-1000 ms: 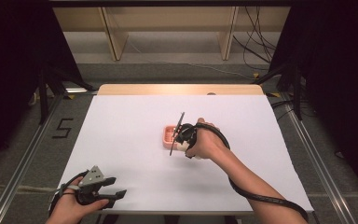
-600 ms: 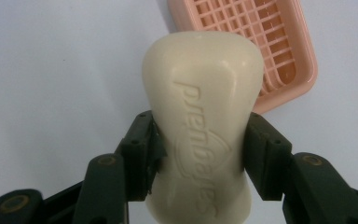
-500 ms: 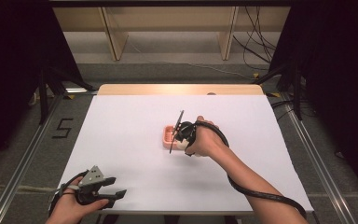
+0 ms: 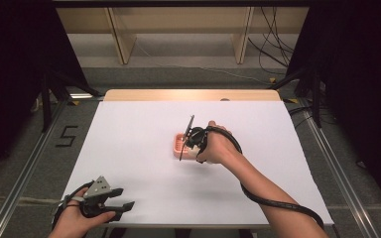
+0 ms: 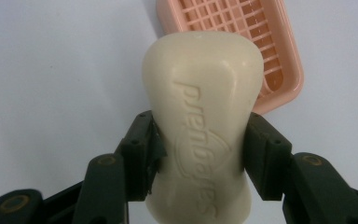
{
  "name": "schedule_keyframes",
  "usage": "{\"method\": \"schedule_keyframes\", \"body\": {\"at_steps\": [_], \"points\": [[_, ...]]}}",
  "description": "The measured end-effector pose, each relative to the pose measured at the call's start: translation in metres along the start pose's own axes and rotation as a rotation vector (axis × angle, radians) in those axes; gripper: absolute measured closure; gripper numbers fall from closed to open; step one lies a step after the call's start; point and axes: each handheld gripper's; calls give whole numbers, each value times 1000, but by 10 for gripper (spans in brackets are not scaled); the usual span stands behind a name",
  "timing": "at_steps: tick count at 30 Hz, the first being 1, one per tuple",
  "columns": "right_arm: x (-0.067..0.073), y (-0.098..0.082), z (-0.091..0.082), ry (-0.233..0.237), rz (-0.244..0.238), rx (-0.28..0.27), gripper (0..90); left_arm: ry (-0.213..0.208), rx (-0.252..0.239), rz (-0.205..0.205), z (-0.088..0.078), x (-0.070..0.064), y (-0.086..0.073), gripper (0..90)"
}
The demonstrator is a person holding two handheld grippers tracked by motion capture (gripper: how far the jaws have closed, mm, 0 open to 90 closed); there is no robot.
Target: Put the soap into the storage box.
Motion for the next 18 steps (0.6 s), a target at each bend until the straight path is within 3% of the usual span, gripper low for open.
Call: {"method": "schedule_keyframes", "body": {"at_steps": [10, 14, 18], "points": [[-4, 4, 1, -4, -15, -4, 506, 2, 5, 1, 0, 0, 0, 362], [-6, 5, 2, -11, -16, -6, 506, 0, -5, -19, 0, -1, 0, 362], [-7, 6, 2, -11, -9, -2, 506, 0, 0, 0, 0, 0, 0, 362]]}}
Point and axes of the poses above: each handheld gripper's, and its own axes: z roughly forward along the jaws, y roughly out of its top, x roughly to its left, and after that the axes turned 13 degrees about -y, right-handed
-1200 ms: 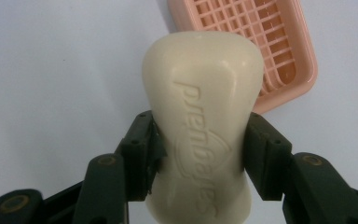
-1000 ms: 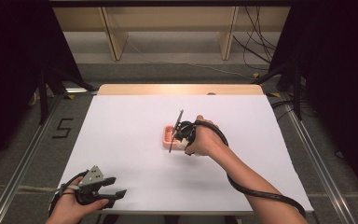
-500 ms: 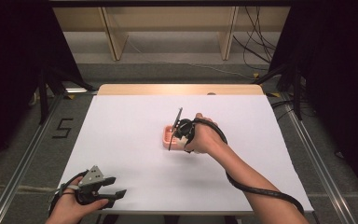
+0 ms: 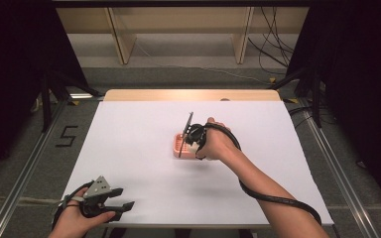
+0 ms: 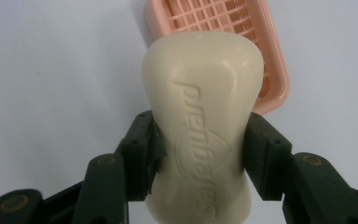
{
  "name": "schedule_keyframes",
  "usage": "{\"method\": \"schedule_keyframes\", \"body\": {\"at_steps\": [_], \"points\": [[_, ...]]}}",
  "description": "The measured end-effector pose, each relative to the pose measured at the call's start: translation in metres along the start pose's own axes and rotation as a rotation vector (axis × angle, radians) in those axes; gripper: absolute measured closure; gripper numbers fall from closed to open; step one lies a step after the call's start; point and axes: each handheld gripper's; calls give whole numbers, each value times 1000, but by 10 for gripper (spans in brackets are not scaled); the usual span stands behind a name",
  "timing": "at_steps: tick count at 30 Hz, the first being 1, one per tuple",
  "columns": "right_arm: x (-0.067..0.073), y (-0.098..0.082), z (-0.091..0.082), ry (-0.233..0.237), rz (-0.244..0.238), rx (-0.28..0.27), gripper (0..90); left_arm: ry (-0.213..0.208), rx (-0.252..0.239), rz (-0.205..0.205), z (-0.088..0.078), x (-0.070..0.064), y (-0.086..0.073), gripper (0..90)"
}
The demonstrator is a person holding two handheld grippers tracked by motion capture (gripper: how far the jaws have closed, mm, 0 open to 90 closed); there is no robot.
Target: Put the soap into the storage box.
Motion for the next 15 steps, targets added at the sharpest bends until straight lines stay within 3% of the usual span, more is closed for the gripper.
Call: {"method": "schedule_keyframes", "body": {"at_steps": [15], "points": [[-5, 4, 3, -10, -10, -3, 506, 1, 0, 2, 0, 0, 0, 362]]}}
Point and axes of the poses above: each handheld gripper's, and its own axes: z roughly forward along the jaws, y roughly out of its top, x roughly to its left, and after that the axes turned 13 degrees about -y, right-handed
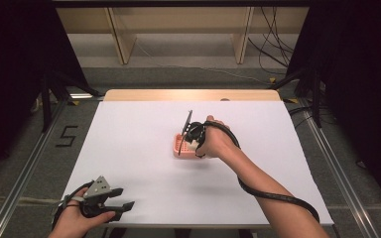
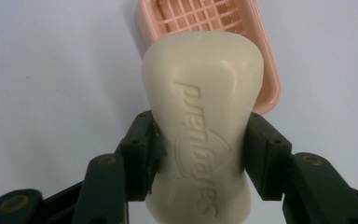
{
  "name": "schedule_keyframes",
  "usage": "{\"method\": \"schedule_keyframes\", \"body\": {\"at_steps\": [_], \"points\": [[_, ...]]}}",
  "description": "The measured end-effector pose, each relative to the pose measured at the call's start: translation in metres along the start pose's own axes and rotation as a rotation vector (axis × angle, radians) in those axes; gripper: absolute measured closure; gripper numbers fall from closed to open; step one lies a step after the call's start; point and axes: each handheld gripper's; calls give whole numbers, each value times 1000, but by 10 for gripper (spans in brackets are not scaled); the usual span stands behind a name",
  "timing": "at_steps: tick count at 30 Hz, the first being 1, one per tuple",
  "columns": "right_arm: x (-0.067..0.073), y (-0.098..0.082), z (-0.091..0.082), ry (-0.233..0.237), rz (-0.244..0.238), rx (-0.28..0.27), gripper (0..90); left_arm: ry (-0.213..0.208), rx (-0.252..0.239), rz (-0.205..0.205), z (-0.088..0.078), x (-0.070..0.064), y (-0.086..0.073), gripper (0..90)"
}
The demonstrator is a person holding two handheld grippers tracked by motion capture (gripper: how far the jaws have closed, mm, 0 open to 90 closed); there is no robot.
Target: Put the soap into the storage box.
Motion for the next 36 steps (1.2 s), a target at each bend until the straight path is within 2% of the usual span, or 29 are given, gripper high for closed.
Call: {"method": "schedule_keyframes", "body": {"at_steps": [3, 7, 10, 12, 14, 25, 27, 28, 32, 33, 35, 36], "points": [[0, 0, 0, -1, 8, 11, 506, 0, 0, 0, 0, 0, 0, 363], [-3, 1, 2, -13, -11, 2, 506, -1, 0, -1, 0, 0, 0, 362], [-4, 2, 3, -16, -1, 9, 506, -1, 0, -1, 0, 0, 0, 362], [-6, 3, 3, -29, -33, 12, 506, 1, 3, -1, 0, 0, 0, 362], [-7, 3, 4, -20, -30, 12, 506, -2, 0, 0, 0, 0, 0, 362], [-9, 8, 7, -31, -46, 13, 506, -3, -7, -22, 0, -1, 0, 362], [-9, 8, 7, -23, -37, 9, 506, -2, -5, -20, 0, -1, 0, 362], [-10, 9, 7, -28, -39, 14, 506, -1, -2, 1, 0, 1, 0, 362], [-11, 11, 9, -34, -44, 10, 506, 2, 0, 0, 0, 0, 0, 362], [-12, 11, 9, -33, -43, 12, 506, 1, -2, -16, 0, 0, 0, 362], [-12, 12, 9, -37, -45, 11, 506, 1, -1, -17, 0, 0, 0, 362], [-12, 12, 9, -38, -41, 10, 506, 2, 1, -3, 0, 0, 0, 362]]}}
Point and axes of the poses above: each handheld gripper's, and its own axes: z roughly forward along the jaws, y roughly out of its top, x roughly to its left, and after that the axes turned 13 degrees about -y, right-handed
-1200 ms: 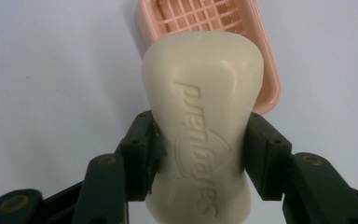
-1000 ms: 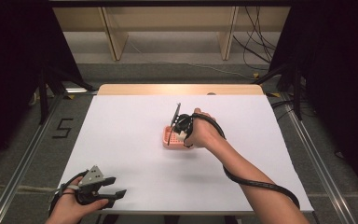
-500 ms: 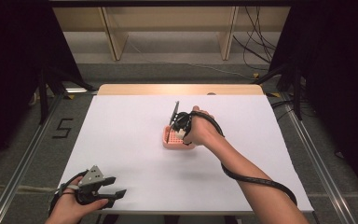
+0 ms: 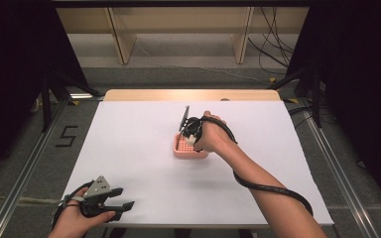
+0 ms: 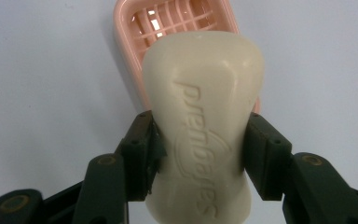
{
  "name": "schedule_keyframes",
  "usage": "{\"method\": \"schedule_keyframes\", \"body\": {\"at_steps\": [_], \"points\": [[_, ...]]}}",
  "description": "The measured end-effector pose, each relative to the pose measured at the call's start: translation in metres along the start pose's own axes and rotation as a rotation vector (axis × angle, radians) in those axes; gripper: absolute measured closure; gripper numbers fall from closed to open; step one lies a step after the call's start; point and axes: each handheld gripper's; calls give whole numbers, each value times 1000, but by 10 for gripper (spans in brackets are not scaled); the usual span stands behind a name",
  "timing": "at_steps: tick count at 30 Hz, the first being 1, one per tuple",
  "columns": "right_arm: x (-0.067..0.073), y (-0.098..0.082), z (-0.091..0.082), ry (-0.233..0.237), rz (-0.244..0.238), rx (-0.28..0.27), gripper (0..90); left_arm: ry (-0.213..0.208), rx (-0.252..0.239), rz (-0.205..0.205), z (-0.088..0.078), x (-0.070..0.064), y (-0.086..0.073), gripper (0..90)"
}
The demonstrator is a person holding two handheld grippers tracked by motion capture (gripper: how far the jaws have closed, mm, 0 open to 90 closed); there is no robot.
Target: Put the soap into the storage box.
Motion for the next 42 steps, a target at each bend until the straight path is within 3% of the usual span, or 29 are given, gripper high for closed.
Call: {"method": "schedule_keyframes", "body": {"at_steps": [18, 19, 25, 26, 29, 38, 42], "points": [[-3, 7, 4, -3, -5, -7, 506, 0, -4, 4, 0, 0, 0, 363], [-1, 8, 3, -11, 22, -6, 506, 0, -4, 5, 0, 0, 0, 363], [-4, 10, 3, -11, 2, -9, 506, 2, -6, 4, 0, 0, 0, 363], [-5, 11, 3, -10, 3, -12, 506, 1, -9, -14, 1, -1, 0, 362], [-5, 13, 3, -14, 1, -15, 506, 0, -6, 4, 0, 0, 0, 362], [-7, 16, 5, -18, -4, -19, 506, 0, -5, 6, 0, 0, 0, 362], [-7, 17, 6, -21, -6, -23, 506, -2, -10, -15, 1, -1, 0, 362]]}}
Point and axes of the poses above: each handheld gripper's, and its own axes: z roughly forward along the jaws, y roughly out of its top, x roughly to its left, and after that the axes turned 13 degrees about -y, right-handed
